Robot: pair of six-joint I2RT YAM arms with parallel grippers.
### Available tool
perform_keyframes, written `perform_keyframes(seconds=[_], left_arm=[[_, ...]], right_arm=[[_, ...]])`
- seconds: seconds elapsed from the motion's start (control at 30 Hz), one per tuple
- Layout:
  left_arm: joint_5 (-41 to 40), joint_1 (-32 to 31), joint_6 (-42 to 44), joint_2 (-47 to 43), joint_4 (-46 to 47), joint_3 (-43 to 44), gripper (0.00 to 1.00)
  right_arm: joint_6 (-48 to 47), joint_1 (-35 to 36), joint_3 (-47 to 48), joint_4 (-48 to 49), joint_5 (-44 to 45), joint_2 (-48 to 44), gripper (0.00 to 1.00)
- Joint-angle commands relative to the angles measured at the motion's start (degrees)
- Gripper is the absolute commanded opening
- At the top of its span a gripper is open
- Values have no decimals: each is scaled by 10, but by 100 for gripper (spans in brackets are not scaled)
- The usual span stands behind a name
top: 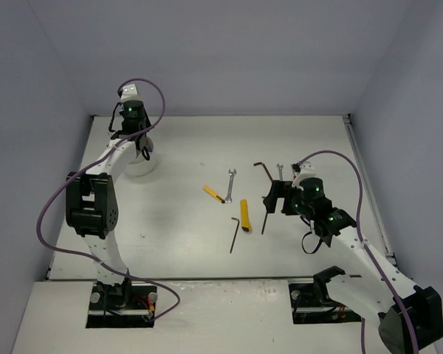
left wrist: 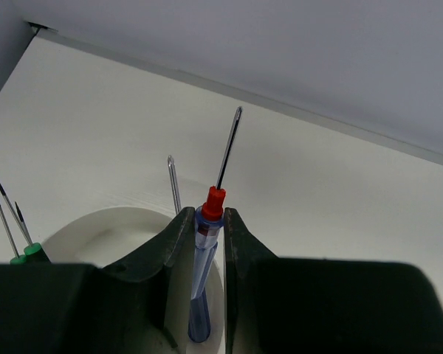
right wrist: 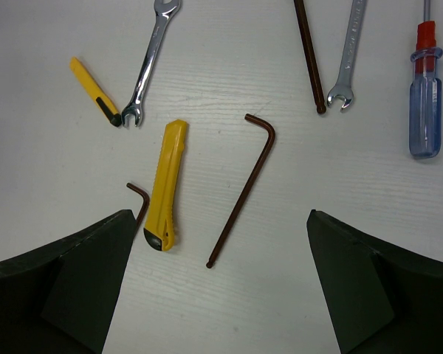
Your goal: Sort the tools into containers
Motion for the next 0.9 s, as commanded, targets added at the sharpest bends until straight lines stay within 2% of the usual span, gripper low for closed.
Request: perform_keyframes(seconds=[0.0, 0.43, 0.87], left_arm=[[-18, 0, -20, -21, 63, 0, 0], [-23, 0, -62, -11, 81, -40, 7], [-17, -1, -90, -31, 84, -76, 30]], right_arm=[[4, 4, 4, 27, -2, -5, 100], [5, 4, 4, 27, -1, -7, 100], [3, 4, 7, 27, -1, -7, 100]])
